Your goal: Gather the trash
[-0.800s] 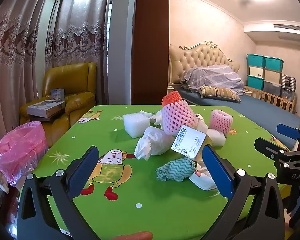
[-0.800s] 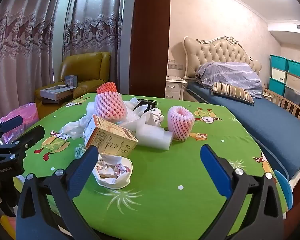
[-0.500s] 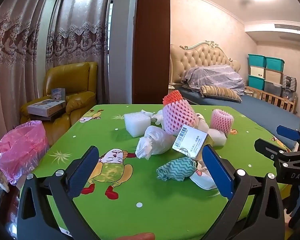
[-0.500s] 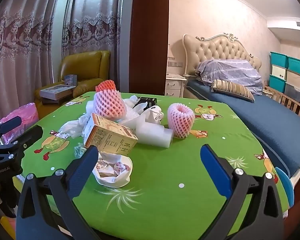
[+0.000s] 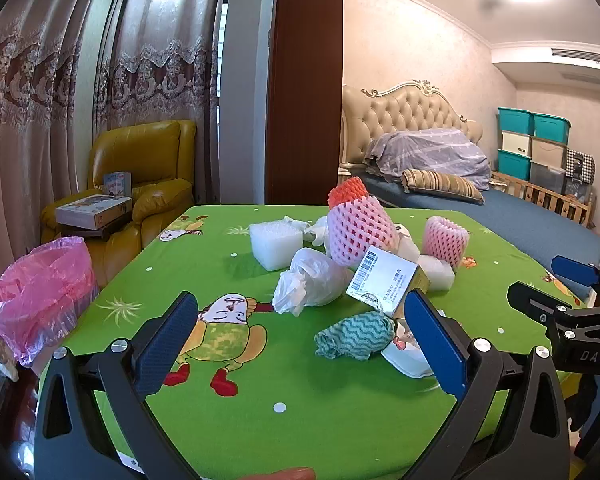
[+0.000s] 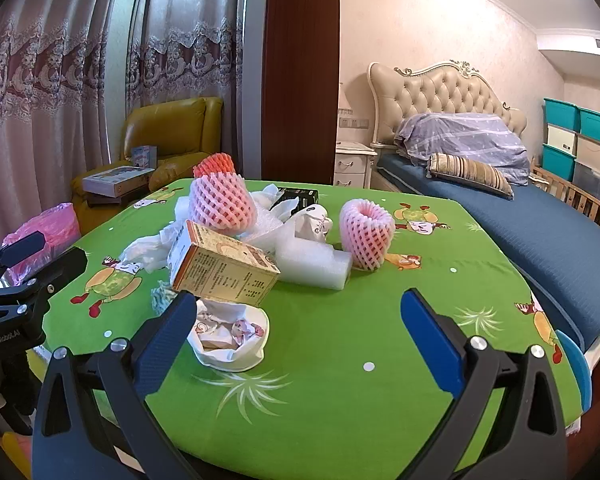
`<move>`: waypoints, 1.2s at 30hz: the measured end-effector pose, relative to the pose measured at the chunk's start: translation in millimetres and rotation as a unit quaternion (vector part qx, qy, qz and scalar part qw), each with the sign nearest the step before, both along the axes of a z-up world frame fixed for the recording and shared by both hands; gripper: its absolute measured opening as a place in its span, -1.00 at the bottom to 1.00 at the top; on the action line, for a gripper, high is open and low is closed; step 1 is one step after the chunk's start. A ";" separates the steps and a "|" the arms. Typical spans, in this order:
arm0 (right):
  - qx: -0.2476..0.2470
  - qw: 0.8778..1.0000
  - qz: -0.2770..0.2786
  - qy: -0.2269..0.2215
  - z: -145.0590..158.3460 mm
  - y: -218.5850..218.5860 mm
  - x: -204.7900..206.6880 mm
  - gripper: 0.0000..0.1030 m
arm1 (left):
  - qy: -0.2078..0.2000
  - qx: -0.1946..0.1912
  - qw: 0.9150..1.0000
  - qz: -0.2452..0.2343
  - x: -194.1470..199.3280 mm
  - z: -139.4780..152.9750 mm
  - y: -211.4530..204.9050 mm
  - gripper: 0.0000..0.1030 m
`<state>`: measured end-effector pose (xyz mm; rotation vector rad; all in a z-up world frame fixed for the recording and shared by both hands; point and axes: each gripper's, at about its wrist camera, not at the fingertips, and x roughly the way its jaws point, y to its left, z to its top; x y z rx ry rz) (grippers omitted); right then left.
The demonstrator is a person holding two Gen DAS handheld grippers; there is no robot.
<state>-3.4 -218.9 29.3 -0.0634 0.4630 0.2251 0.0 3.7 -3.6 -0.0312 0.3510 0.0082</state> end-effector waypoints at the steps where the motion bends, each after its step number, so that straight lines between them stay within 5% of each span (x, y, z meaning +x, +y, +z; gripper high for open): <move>1: 0.001 1.000 0.000 0.001 -0.1 -0.6 1.7 0.91 | 0.000 0.000 1.000 0.000 -0.1 -0.4 0.3 0.88; 36: 0.004 1.000 0.001 0.007 -2.2 -0.3 2.8 0.91 | 0.003 -0.003 1.000 0.001 1.4 -2.3 2.6 0.88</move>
